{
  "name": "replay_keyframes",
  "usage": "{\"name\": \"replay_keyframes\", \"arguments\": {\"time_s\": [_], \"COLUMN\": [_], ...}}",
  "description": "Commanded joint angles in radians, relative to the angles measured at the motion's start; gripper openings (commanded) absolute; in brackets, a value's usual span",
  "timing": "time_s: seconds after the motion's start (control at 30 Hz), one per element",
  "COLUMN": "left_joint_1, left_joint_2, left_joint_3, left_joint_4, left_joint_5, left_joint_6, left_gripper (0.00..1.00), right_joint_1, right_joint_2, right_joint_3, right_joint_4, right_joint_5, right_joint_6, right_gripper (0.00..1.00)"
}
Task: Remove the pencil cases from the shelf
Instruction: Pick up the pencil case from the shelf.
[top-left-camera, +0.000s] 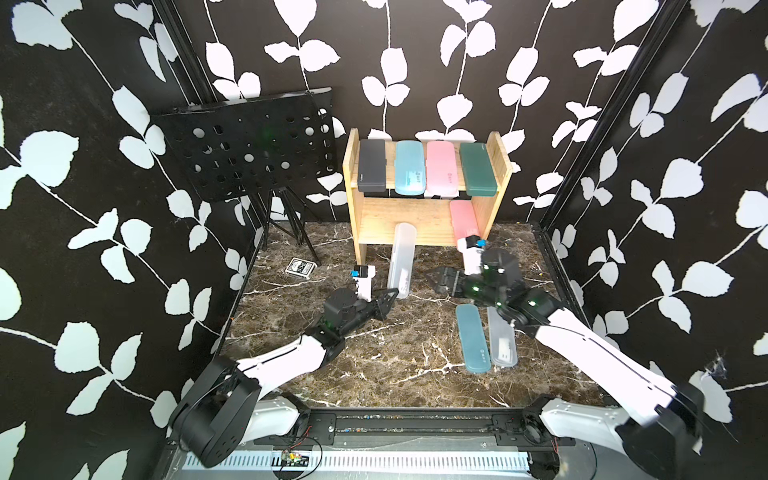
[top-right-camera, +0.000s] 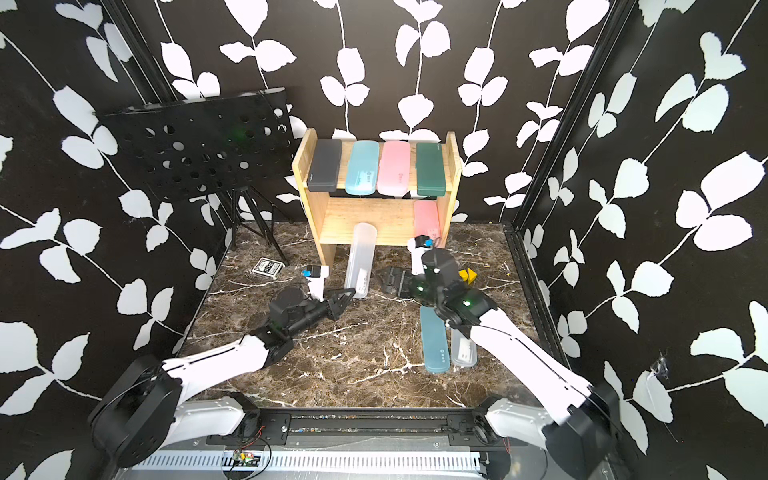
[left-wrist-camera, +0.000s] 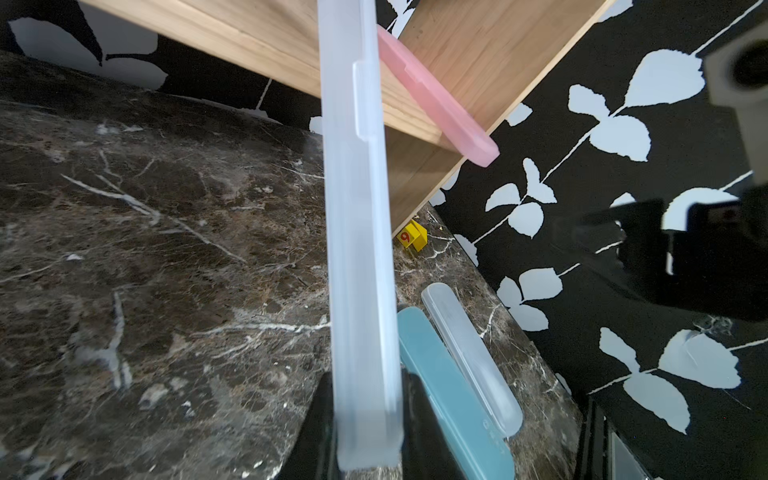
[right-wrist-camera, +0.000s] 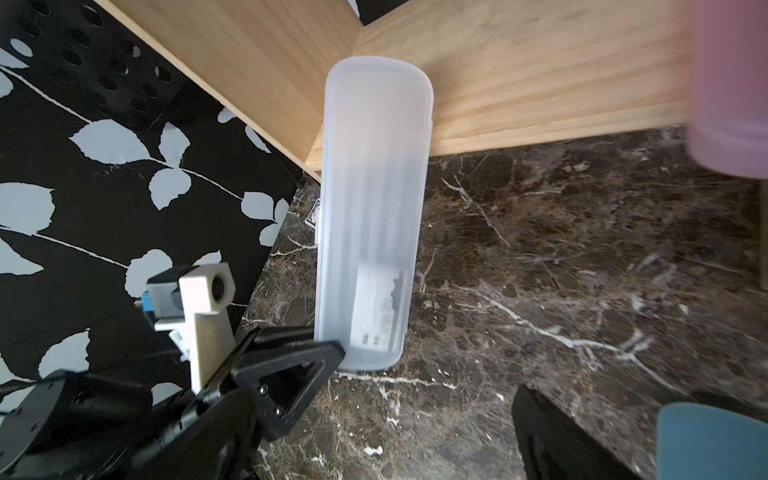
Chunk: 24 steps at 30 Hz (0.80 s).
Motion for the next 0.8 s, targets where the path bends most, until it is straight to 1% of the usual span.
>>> {"name": "replay_keyframes", "arguments": {"time_s": [0.0, 0.23, 0.33, 0.47, 0.77], "left_joint_1": [-0.003, -0.003, -0.003, -0.004, -0.003], "left_joint_2": [-0.078, -0.165, -0.187, -0.215, -0.241], "left_joint_3": [-0.026, -0.055, -0.06, -0.065, -0.095], "left_joint_4": [0.01, -0.036, -0.047, -0.068, -0.029], "left_joint_5": [-0.027, -0.029, -0.025, -0.03, -0.031], "left_joint_6": [0.042, 0.042, 0.045, 0.052, 0.052], "left_gripper": [0.0, 0.0, 0.0, 0.0, 0.0], "right_joint_1": [0.042, 0.087, 0.102, 0.115, 0.118], "right_joint_2": [0.07, 0.238, 0.286, 0.329, 0.406], "right_joint_3": [0.105, 0.266, 0.302, 0.33, 0.347], "right_joint_4": [0.13, 0.125, 0.127, 0.122, 0.116], "right_joint_5": [0.018, 0.032, 0.035, 0.042, 0.045], "right_joint_6": [-0.002, -0.038, -0.041, -0.046, -0.035], "right_gripper": [0.99, 0.99, 0.99, 0.99, 0.99]}}
